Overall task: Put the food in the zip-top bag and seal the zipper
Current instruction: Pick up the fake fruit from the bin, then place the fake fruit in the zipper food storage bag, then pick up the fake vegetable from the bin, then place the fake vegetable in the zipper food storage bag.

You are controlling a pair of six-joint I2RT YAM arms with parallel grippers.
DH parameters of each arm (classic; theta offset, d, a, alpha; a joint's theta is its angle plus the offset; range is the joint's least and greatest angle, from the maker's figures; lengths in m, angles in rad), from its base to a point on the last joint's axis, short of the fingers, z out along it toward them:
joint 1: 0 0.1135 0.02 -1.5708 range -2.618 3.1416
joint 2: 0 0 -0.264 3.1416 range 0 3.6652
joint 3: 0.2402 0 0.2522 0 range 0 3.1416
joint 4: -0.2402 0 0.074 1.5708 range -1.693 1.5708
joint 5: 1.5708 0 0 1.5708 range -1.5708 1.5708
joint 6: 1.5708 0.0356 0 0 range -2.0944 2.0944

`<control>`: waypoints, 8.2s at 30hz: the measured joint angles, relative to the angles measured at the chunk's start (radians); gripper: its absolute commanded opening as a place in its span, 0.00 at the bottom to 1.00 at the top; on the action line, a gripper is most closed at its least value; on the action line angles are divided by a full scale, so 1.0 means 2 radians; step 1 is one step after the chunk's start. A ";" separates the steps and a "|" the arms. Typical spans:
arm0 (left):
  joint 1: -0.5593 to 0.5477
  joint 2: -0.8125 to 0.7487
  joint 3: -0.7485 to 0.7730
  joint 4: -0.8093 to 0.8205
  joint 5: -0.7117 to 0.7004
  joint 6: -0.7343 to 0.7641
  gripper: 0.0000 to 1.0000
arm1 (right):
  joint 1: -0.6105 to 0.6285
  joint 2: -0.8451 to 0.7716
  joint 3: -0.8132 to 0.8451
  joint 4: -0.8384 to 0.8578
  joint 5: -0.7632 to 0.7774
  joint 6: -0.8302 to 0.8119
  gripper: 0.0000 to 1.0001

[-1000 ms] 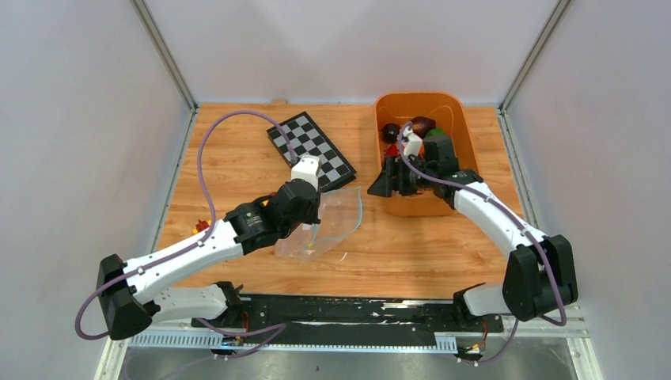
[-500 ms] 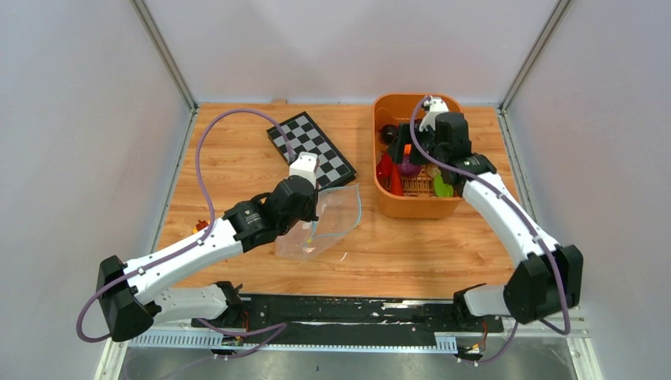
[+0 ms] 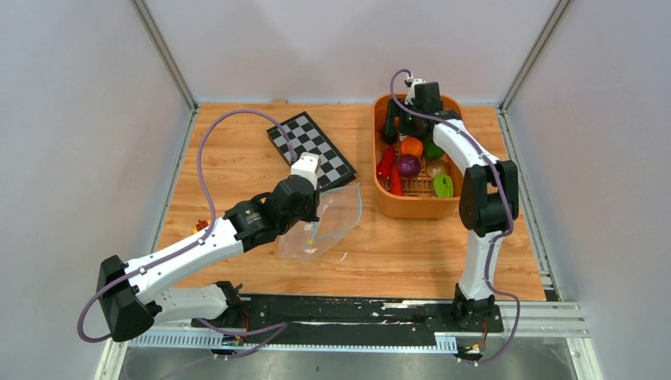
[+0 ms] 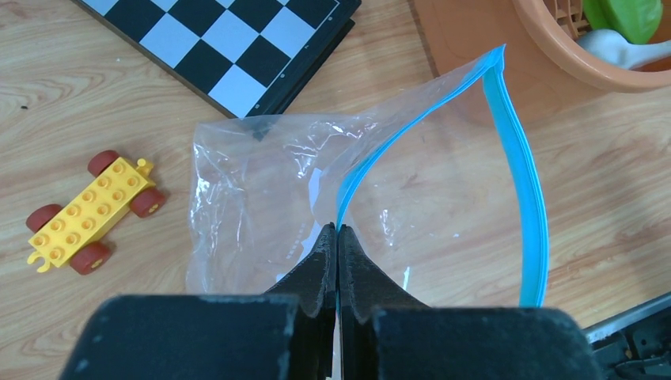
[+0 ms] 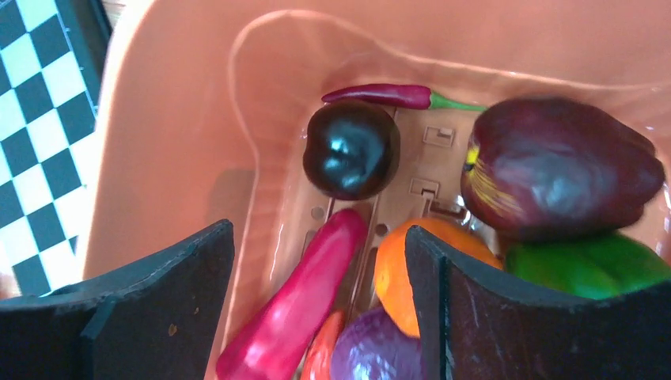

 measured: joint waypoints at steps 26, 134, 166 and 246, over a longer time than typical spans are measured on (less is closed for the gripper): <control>0.003 -0.004 -0.004 0.004 0.011 0.009 0.00 | -0.001 0.151 0.131 -0.034 -0.006 -0.044 0.48; 0.003 -0.077 -0.032 0.022 0.048 -0.011 0.00 | 0.076 -0.266 -0.189 -0.025 0.189 -0.012 0.86; 0.003 -0.087 -0.039 0.014 0.045 -0.001 0.00 | -0.056 0.024 0.036 -0.091 0.143 -0.160 0.72; 0.003 -0.086 -0.044 0.021 0.076 -0.006 0.00 | 0.055 -0.454 -0.378 0.164 -0.338 0.070 0.36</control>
